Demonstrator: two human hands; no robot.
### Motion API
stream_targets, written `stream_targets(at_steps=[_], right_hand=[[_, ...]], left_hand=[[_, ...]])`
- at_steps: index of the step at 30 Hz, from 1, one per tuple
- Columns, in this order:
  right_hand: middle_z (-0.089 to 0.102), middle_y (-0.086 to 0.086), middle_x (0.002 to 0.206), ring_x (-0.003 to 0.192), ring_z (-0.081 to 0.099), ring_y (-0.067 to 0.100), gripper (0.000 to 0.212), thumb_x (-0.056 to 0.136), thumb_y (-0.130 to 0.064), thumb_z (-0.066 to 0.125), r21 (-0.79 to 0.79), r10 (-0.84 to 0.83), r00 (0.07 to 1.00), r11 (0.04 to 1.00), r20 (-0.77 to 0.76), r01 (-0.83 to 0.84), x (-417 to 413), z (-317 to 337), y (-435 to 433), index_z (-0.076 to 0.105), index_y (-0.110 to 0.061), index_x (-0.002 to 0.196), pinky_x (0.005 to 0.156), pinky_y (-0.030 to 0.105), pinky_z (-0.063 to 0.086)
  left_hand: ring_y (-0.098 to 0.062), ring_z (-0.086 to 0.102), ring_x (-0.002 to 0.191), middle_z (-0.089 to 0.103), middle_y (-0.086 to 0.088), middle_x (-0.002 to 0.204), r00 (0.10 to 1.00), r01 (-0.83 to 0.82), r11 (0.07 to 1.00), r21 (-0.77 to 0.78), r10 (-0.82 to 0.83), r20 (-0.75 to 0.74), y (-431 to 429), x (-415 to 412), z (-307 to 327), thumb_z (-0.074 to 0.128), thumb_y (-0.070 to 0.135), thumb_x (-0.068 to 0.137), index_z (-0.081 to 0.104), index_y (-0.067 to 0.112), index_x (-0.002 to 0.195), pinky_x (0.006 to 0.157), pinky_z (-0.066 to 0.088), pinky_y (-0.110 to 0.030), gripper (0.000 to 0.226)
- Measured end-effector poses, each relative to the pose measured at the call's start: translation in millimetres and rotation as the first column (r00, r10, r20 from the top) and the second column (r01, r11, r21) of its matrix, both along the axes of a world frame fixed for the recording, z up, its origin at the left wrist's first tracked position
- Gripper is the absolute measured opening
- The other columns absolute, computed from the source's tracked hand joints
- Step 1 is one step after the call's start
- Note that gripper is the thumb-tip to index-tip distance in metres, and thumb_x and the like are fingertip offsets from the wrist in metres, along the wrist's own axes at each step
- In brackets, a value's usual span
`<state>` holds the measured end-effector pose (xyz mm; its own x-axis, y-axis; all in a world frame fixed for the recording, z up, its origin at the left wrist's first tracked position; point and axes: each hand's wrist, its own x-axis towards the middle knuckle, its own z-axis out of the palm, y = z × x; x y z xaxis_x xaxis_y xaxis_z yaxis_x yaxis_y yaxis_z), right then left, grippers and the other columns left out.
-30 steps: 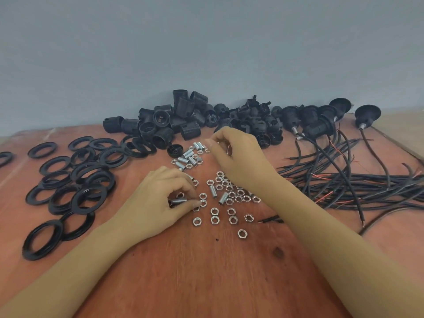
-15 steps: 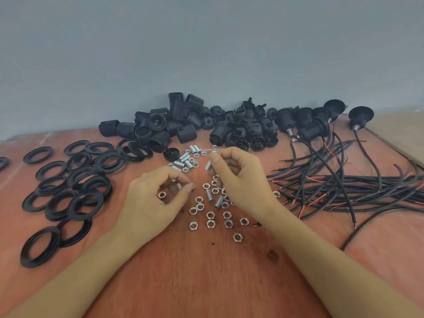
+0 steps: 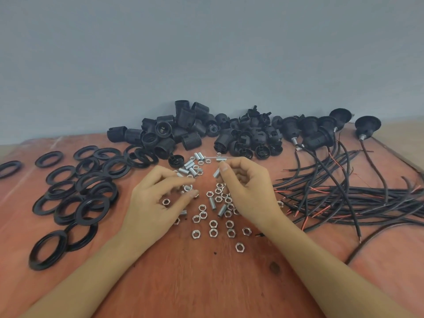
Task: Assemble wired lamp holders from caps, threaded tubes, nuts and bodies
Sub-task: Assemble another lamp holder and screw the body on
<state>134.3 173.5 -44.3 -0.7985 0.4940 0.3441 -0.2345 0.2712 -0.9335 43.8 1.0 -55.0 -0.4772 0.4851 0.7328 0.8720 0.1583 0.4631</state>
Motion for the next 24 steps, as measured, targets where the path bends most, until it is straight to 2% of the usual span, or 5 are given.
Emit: stream_targets(at_steps=[3,7,12,15,24], right_hand=[[0.072,-0.003,0.074,0.065,0.065,0.006,0.012,0.095,-0.019,0.062,-0.005,0.049,0.999,0.999,0.002,-0.049,0,-1,-4,0.068,-0.022,0.085,0.065,0.026,0.055],[0.073,-0.004,0.074,0.065,0.065,0.003,0.015,0.096,-0.012,0.061,-0.071,0.16,0.987,0.984,-0.023,-0.161,1,0,-11,0.069,-0.019,0.085,0.06,0.016,0.05],[0.075,0.003,0.08,0.052,0.06,0.002,0.015,0.095,-0.003,0.059,-0.164,0.268,0.961,0.947,-0.067,-0.275,4,1,-18,0.07,-0.011,0.092,0.053,0.013,0.047],[0.076,0.003,0.085,0.055,0.061,0.001,0.017,0.095,-0.003,0.059,-0.141,0.281,0.959,0.948,-0.044,-0.284,4,-1,-19,0.071,-0.014,0.096,0.054,0.013,0.047],[0.074,-0.003,0.083,0.059,0.056,0.001,0.022,0.095,-0.007,0.059,0.039,0.247,0.969,0.968,0.012,-0.247,5,-3,-17,0.072,-0.022,0.104,0.055,0.02,0.047]], left_hand=[[-0.005,0.057,0.073,0.06,0.014,0.089,1.0,0.004,1.0,0.019,-0.005,0.024,1,1,-1,0.074,0.022,0.082,0.072,0.02,0.1,0.073,0.043,-0.014,0.018],[-0.008,0.06,0.073,0.063,0.018,0.084,0.99,0.018,0.999,0.052,-0.025,0.139,1,4,1,0.071,0.031,0.084,0.07,0.027,0.101,0.072,0.044,-0.015,0.018],[-0.01,0.064,0.07,0.069,0.006,0.08,0.939,0.027,0.993,0.118,-0.066,0.336,1,8,1,0.074,0.032,0.079,0.07,0.028,0.099,0.07,0.05,-0.019,0.021],[-0.018,0.068,0.069,0.072,-0.003,0.079,0.905,0.053,0.987,0.153,-0.112,0.411,1,9,-1,0.076,0.027,0.079,0.071,0.026,0.1,0.069,0.055,-0.028,0.022],[-0.008,0.066,0.073,0.072,0.004,0.088,0.896,0.114,0.981,0.155,-0.169,0.412,-3,7,-1,0.07,0.035,0.081,0.074,0.031,0.106,0.071,0.05,-0.017,0.025]])
